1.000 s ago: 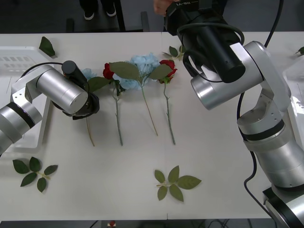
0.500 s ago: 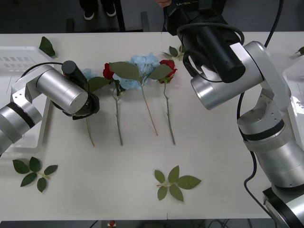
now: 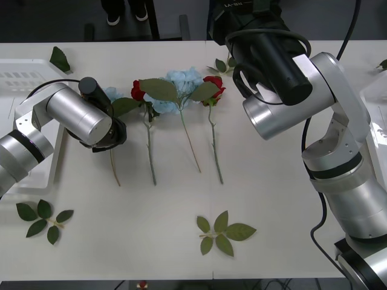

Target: Place the red flowers into the right box and the blue flowers into the left box. If a person shows an open palm, hand one flower to the person first, then continue sorting.

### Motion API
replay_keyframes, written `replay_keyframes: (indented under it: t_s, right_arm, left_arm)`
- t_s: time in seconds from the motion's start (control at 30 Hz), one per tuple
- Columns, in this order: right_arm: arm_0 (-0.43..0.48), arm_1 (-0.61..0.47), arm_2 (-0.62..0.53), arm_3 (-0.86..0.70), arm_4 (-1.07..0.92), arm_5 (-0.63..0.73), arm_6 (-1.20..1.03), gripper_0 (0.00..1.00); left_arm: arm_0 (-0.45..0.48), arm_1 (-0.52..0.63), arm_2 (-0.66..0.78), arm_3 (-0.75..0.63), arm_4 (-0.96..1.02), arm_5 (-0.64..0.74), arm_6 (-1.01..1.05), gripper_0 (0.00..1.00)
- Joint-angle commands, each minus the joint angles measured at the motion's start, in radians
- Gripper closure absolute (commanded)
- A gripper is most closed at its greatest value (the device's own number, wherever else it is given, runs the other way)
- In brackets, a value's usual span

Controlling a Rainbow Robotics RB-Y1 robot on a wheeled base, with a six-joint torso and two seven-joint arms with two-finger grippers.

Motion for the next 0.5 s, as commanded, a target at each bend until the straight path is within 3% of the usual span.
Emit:
replay_keyframes:
  t_s: [0.03, 0.23, 0.5]
  right_arm:
    - [-0.022, 0.024, 0.002, -0.019, 0.004, -0.009, -0.039, 0.02]
    - [0.022, 0.013, 0.007, -0.095, -0.039, 0.039, -0.027, 0.01]
    - [0.177, -0.119, 0.025, -0.429, -0.203, 0.25, -0.009, 0.01]
  left_arm:
    - [0.01, 0.005, -0.008, -0.007, -0.008, -0.011, -0.039, 1.0]
    - [0.01, 0.005, -0.008, -0.007, -0.008, -0.011, -0.042, 1.0]
    - [0.01, 0.005, -0.008, -0.007, -0.008, -0.011, -0.044, 1.0]
